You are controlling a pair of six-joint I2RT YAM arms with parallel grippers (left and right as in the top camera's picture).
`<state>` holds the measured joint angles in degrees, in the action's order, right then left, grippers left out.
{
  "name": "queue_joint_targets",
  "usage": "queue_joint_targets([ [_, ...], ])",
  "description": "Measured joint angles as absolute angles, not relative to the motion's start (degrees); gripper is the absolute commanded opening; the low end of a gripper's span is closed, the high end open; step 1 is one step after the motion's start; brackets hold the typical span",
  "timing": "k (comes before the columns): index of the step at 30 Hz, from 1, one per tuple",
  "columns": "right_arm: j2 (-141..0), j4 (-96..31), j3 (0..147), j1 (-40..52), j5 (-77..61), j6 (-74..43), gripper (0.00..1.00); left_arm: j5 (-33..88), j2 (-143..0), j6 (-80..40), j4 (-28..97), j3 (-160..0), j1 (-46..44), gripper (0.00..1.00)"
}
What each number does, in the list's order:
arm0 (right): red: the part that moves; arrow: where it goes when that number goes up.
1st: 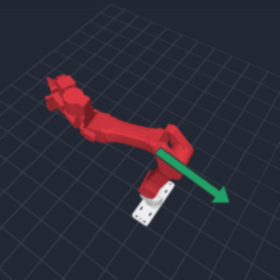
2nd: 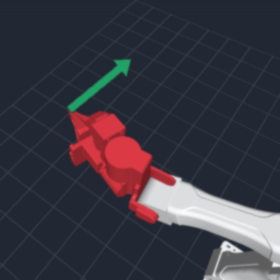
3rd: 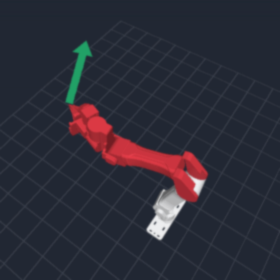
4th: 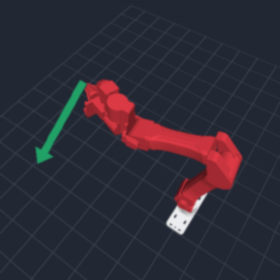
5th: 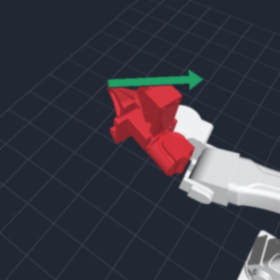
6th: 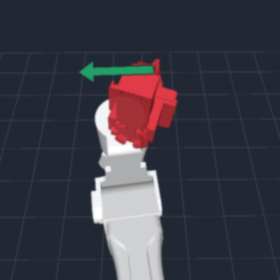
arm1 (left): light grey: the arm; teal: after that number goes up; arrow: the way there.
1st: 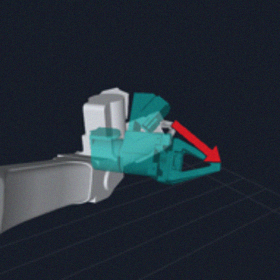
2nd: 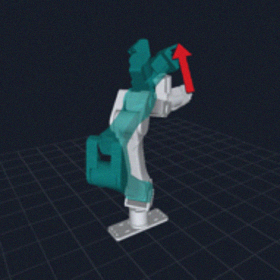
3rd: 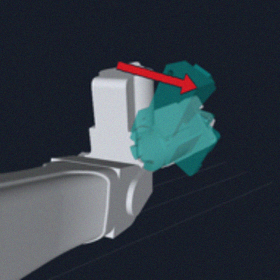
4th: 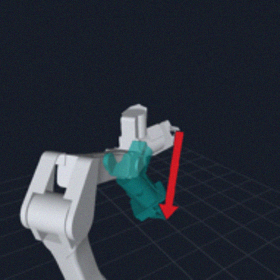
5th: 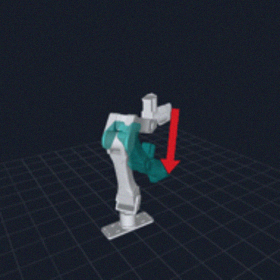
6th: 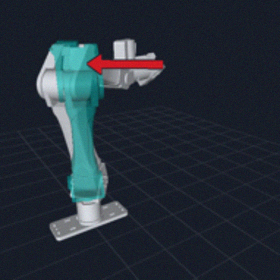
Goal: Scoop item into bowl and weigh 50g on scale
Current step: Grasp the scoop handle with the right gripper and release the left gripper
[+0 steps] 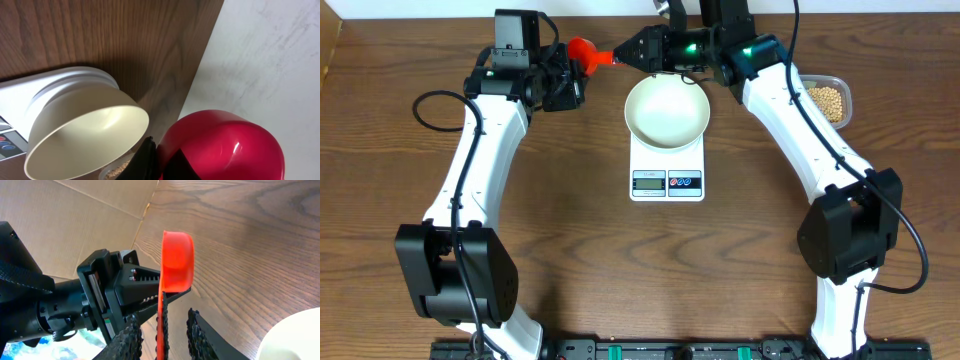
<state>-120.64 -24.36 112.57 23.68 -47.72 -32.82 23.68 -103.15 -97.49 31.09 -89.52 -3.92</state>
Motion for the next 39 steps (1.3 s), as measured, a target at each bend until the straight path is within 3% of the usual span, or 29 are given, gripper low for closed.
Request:
queue_joint_targets([
  [18, -120.64, -25.56, 112.57, 24.34, -47.64, -32.8, 0.18, 23.68, -103.15, -97.23, 31.09, -89.52, -5.69, 0.07],
  [39, -120.64, -26.83, 112.57, 24.27, -47.51, -32.8, 0.13, 23.68, -103.15, -97.23, 31.09, -89.52, -5.69, 0.07],
])
